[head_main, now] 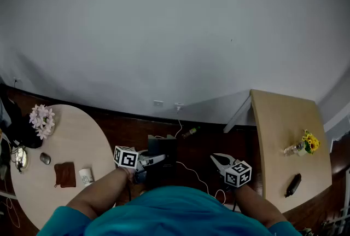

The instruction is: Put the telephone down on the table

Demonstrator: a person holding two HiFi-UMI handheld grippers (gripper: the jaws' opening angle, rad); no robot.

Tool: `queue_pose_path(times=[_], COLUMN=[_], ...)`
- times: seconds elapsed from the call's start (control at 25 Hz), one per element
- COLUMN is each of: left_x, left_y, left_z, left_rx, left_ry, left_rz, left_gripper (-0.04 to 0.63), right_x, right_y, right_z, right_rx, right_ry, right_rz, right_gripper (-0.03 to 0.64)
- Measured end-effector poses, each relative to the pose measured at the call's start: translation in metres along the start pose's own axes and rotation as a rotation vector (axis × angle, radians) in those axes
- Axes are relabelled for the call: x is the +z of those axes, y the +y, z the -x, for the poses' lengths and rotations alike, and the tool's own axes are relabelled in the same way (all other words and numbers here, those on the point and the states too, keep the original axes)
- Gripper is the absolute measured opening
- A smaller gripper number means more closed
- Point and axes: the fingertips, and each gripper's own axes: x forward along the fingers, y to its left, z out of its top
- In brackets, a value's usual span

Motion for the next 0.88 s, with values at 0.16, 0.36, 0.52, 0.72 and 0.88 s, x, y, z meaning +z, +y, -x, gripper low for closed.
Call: queue_pose_path(times=[0.16, 0.36, 0.52, 0.72, 0.88], left_x=[0.004, -0.012, -0.022, -0.041, -0.070], left_y=[0.004, -0.002, -0.018, -0.046, -0.077], left_z=[0.017, 0.032, 0.033, 0.032, 0.035], left_rx=[-0.009, -0.056, -0.090, -0.051, 0.003], left_ry=[0.012, 0.082, 0.092, 0.060, -0.020], left_rz=[0.006, 0.001, -0.003, -0.031, -0.015], left_gripper=[0.170, 0.169, 0.169, 0.170, 0.170], right_x=[0.002, -0.007, -0.018, -0.023, -0.050], right_y=[0.015, 0.044, 0.063, 0.063, 0.071], right_z=[-0.007, -0.003, 0.011, 0.047, 0.077], right_rx=[-0.041, -0.105, -0.110, -0.091, -0.029], right_ry=[0.001, -0.009, 0.010, -0.032, -0.035], right_rz=[-0.013, -0.063, -0.046, -0.015, 0.006], right_gripper=[0.002, 0.002, 0.002, 0.002, 0.002])
